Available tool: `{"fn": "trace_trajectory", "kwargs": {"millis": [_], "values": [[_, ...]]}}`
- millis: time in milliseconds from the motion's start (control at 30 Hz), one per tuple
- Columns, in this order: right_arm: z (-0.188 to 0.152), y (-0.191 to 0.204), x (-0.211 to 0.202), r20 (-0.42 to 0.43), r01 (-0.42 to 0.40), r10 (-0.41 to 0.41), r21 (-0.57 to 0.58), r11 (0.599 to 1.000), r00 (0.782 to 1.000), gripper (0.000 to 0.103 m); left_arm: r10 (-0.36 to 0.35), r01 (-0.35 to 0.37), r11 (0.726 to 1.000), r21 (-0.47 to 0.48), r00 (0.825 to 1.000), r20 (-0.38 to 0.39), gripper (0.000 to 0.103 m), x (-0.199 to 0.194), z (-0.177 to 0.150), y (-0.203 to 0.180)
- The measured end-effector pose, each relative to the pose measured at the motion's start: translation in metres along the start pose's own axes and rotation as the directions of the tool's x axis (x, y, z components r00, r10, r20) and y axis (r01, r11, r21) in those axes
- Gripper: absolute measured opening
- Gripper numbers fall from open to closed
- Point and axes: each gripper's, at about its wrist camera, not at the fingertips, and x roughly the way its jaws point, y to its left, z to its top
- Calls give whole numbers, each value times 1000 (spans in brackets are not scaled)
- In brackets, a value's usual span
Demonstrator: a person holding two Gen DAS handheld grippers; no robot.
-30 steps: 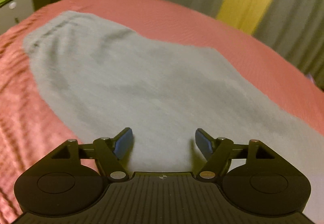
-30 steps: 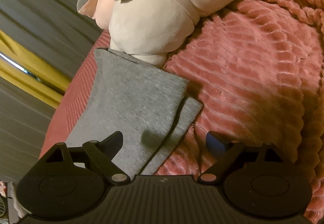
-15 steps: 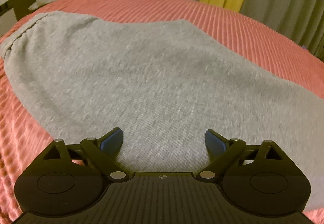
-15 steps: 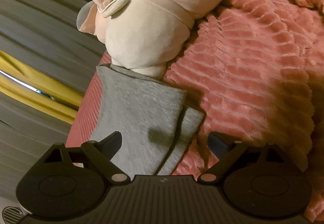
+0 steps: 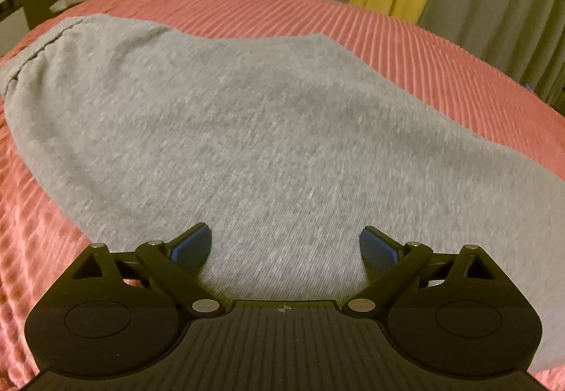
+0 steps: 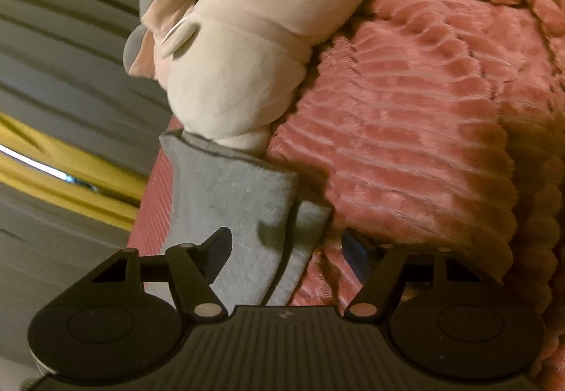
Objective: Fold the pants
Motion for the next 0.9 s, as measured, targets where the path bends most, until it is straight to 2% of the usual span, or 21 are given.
{"fn": "trace_trajectory", "kwargs": {"millis": [167,233,367,433,467,500,667,767,833,900], "values": [[4,-3,-1,1,-38,38,16,999,999,70,-1,1,1000,-7,1000,3,99,0,0,0],[4,4,3,-10,-28,28,-13,1000,1000,70,2,-2,1000,-3,1000,3,99,0,0,-1],[5,6,14,-15,-23,23,5,1000,1000,72,10,-10,1000,4,1000,3,100,1,0,-2],[5,5,14,-3,-30,30,25,999,1000,62,11,-11,1000,6,1000,3,100,1,0,-2],[5,6,15,4,-23,23,30,999,1000,36,11,-11,1000,6,1000,3,100,1,0,-2],[5,6,14,9,6,-6,26,1000,1000,22,11,-11,1000,6,1000,3,100,1,0,-2],[1,16,0,55,20,-18,-33,999,998,16,15,-15,1000,9,1000,4,100,2,1,-2],[-2,27,-10,90,-43,49,-72,996,995,15,17,-17,1000,9,1000,5,100,2,0,-3],[-3,30,-11,94,-99,106,-72,992,990,17,19,-19,1000,10,1000,5,100,2,0,-3],[-1,31,-5,82,-76,83,-77,994,993,24,18,-18,1000,12,1000,5,100,2,0,-3]]}}
